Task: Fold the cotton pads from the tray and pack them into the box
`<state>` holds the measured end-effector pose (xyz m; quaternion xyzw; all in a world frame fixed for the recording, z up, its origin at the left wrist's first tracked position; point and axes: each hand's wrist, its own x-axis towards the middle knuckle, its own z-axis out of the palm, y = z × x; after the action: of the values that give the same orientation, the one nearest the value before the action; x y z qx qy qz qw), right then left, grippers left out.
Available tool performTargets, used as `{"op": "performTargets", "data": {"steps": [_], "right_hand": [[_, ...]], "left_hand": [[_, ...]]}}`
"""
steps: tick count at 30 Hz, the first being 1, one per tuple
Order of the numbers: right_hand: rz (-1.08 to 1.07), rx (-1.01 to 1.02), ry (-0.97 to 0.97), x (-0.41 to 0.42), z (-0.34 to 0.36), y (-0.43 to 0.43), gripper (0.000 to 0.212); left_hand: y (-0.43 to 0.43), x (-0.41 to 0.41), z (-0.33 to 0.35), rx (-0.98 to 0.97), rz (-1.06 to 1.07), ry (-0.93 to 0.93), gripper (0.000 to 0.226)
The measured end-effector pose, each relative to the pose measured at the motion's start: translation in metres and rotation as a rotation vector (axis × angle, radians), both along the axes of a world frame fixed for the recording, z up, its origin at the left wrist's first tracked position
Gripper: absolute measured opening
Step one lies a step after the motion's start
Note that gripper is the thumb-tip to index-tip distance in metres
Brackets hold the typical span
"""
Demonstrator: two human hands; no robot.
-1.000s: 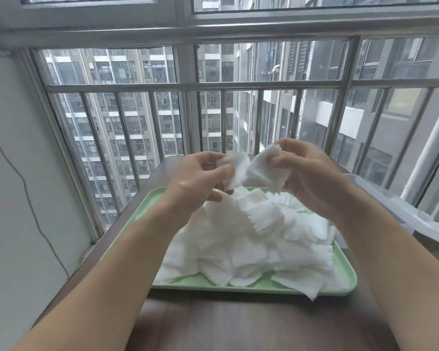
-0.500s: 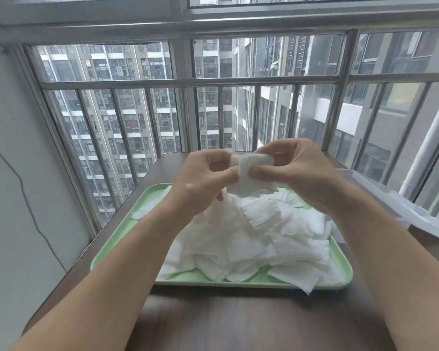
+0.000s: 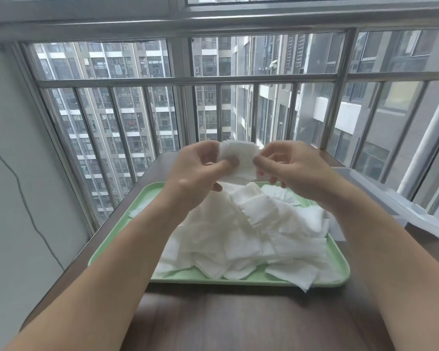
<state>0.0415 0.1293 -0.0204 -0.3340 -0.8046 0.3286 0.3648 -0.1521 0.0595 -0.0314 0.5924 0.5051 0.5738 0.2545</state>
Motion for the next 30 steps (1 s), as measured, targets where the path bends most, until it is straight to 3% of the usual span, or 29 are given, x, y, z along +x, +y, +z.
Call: {"op": "performTargets", "data": {"steps": [2,5,10,16,22,27,30], "right_hand": [[0.037,0.039,-0.215,0.005,0.000,0.002,0.010],[0.099,0.027,-0.458,0.005,-0.002,-0.001,0.026],[0.089,0.032,-0.597,0.004,-0.006,-0.002,0.040],[0.146,-0.022,-0.274,0.012,0.006,-0.003,0.007],[0.339,-0.271,0.252,0.014,0.010,-0.006,0.016],[0.316,-0.169,0.239,0.012,0.012,-0.012,0.039],[0.254,-0.127,0.196,0.012,0.012,-0.011,0.041]], "left_hand": [[0.001,-0.003,0.000,-0.018,0.056,-0.023,0.006],[0.001,-0.005,-0.001,-0.032,0.089,-0.035,0.006],[0.002,-0.002,-0.002,-0.042,0.091,-0.038,0.006],[0.002,-0.001,0.000,-0.053,0.065,-0.120,0.008],[-0.002,0.003,0.002,-0.036,0.003,-0.161,0.011],[-0.005,0.009,0.001,-0.048,-0.043,-0.072,0.016],[-0.006,0.010,0.001,-0.053,-0.075,-0.025,0.018]]}}
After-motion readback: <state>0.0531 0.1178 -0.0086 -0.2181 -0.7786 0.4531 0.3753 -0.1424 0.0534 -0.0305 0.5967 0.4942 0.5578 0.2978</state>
